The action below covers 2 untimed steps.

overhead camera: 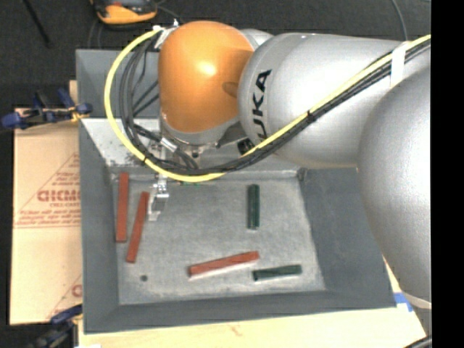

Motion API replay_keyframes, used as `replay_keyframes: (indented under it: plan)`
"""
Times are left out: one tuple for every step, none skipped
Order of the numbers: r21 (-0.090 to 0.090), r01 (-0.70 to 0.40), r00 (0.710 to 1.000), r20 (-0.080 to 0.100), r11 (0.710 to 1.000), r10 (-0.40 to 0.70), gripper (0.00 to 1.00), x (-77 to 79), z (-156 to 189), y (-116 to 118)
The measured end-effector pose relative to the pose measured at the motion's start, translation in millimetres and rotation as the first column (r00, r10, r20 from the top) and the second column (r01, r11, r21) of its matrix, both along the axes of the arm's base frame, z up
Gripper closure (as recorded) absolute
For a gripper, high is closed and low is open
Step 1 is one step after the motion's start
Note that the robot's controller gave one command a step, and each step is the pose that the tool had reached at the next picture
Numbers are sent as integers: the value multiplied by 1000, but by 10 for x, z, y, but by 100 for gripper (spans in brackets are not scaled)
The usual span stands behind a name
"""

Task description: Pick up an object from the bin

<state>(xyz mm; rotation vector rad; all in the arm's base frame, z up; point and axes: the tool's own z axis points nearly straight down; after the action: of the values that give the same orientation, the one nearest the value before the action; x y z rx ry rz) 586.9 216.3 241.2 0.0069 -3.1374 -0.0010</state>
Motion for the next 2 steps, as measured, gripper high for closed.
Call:
replay_keyframes:
  plan:
    - [1, 4, 1000, 8, 1000, -4, 0, 18, 47, -12]
    - [1, -59, 998, 12, 998, 59, 0, -202, -419, -303]
